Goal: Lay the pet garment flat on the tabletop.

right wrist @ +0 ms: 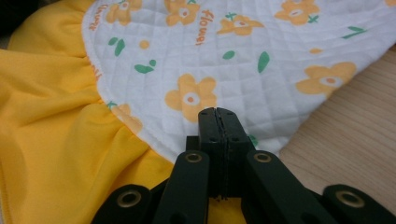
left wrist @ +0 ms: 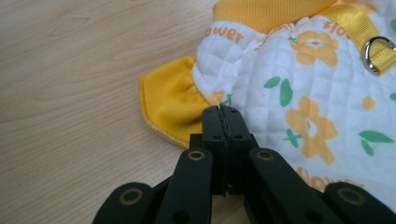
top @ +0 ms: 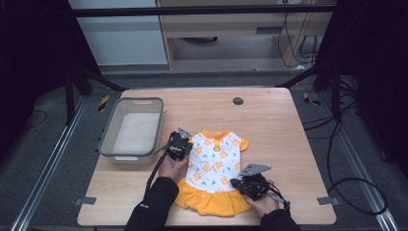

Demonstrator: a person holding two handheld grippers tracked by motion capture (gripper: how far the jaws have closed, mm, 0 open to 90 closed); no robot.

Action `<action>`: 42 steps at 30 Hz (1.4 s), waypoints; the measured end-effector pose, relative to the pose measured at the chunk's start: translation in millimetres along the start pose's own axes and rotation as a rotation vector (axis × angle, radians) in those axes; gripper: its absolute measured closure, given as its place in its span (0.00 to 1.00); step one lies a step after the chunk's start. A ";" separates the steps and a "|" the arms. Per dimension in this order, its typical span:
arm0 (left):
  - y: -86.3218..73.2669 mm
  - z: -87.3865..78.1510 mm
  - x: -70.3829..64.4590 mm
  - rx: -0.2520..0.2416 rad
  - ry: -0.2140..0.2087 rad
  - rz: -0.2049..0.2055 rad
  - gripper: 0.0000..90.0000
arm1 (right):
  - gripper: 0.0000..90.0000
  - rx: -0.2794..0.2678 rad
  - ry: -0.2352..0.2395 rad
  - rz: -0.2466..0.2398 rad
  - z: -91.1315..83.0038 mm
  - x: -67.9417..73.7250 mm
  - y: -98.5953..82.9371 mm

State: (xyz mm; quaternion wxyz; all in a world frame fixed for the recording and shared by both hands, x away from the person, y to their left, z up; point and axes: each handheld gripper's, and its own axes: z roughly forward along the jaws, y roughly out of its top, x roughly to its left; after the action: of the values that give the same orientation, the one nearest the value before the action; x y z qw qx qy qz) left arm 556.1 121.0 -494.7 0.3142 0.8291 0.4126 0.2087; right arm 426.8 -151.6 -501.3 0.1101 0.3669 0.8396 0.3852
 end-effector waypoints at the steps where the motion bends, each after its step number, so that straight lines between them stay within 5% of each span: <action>1: 0.4 0.6 0.7 0.000 0.007 -0.002 0.99 | 1.00 0.000 -0.002 -0.006 -0.4 -0.6 -0.2; 17: 1.4 -1.3 4.3 0.005 0.047 -0.008 0.97 | 1.00 0.002 -0.014 -0.006 -7.6 -3.7 -3.1; 27: -1.9 -56.6 -9.0 -0.069 -0.050 0.033 0.85 | 0.99 -0.114 -0.019 0.027 -25.8 -9.6 3.2; 34: -30.4 -95.3 -18.4 -0.095 -0.140 0.048 0.77 | 0.96 -0.156 -0.074 0.064 -40.9 -22.4 0.6; 42: -68.4 -118.3 -13.8 -0.111 -0.209 -0.011 0.69 | 0.88 -0.176 -0.118 0.097 -54.0 -36.0 -5.3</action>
State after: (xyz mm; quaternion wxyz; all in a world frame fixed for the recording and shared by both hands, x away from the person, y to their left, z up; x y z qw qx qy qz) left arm 438.8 182.6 -458.7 0.4020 0.8254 0.3702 0.1416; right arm 424.2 -209.8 -472.0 0.1724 0.4182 0.7757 0.4401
